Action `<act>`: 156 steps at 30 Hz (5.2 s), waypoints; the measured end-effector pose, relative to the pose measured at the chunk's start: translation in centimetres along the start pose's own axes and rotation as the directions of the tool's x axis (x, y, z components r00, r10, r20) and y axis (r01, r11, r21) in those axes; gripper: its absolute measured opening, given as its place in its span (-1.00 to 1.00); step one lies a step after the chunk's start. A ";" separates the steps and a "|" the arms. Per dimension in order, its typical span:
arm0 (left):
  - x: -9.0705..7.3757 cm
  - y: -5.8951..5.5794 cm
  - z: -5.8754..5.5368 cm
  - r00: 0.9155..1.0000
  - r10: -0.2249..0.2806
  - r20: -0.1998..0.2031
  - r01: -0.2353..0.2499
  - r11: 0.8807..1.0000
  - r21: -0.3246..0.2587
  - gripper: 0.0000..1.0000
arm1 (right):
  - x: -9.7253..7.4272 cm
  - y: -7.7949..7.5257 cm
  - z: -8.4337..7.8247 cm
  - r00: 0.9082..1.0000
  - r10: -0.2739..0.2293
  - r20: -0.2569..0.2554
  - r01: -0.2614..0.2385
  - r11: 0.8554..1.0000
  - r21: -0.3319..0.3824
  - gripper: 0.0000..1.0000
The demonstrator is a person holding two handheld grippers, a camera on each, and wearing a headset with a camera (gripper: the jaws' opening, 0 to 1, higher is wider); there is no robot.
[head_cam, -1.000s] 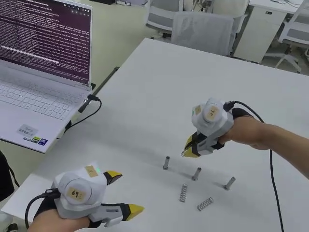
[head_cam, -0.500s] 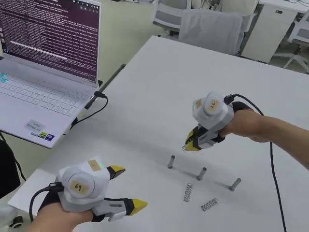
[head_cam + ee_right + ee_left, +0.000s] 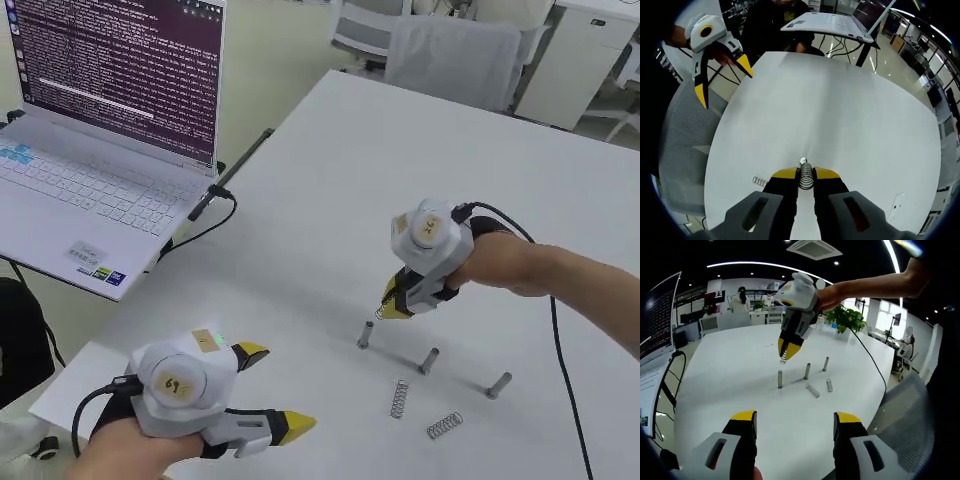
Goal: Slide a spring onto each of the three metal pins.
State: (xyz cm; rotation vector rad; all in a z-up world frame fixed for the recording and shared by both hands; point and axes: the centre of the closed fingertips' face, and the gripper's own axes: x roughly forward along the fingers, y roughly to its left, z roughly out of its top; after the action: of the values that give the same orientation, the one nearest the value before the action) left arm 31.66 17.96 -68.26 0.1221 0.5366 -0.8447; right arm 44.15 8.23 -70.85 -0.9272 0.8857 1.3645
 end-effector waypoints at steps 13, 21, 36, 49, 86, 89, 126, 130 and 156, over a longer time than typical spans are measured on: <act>-0.2 0.3 -0.1 1.000 0.006 -0.002 -0.006 1.000 -0.010 0.14 | 1.2 0.1 0.1 1.000 0.016 -0.018 -0.016 1.000 -0.014 -0.83; -0.6 0.7 -0.4 1.000 0.017 -0.002 -0.017 1.000 -0.020 0.14 | 1.8 0.3 -0.1 0.999 0.028 -0.039 -0.029 0.999 -0.029 -0.83; -0.7 0.7 -0.6 1.000 0.018 -0.004 -0.018 1.000 -0.026 0.14 | 2.6 0.5 -0.1 0.997 0.037 -0.069 -0.041 0.997 -0.060 -0.82; -0.9 0.9 -0.7 1.000 0.024 -0.007 -0.024 0.999 -0.032 0.13 | 3.4 0.3 -0.1 0.996 0.042 -0.084 -0.047 0.997 -0.064 -0.82; -0.8 0.7 -0.8 1.000 0.019 -0.013 -0.019 0.999 -0.032 0.13 | 6.4 0.6 -1.5 0.980 0.055 -0.191 -0.080 0.989 -0.124 -0.82; -0.8 0.7 -0.8 1.000 0.020 -0.014 -0.020 0.999 -0.033 0.13 | 6.8 0.6 -1.8 0.979 0.056 -0.196 -0.081 0.990 -0.119 -0.82; -0.7 0.4 -0.4 1.000 0.007 -0.009 -0.007 1.000 -0.024 0.12 | 5.0 0.8 -1.8 0.979 0.063 -0.196 -0.085 0.990 -0.109 -0.61; -0.5 0.2 -0.3 1.000 0.000 -0.008 0.000 1.000 -0.018 0.12 | 4.5 0.8 -2.0 0.979 0.056 -0.194 -0.079 0.990 -0.114 -0.57; -0.1 -0.6 0.1 1.000 -0.017 -0.012 0.017 1.000 -0.004 0.12 | 0.4 0.2 -1.5 1.000 -0.020 -0.024 0.021 0.998 0.051 -0.50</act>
State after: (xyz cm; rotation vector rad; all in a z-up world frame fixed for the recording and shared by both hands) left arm 31.22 17.58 -68.03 0.1197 0.5515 -0.8598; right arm 44.03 7.01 -71.85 -0.9126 0.9226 1.3102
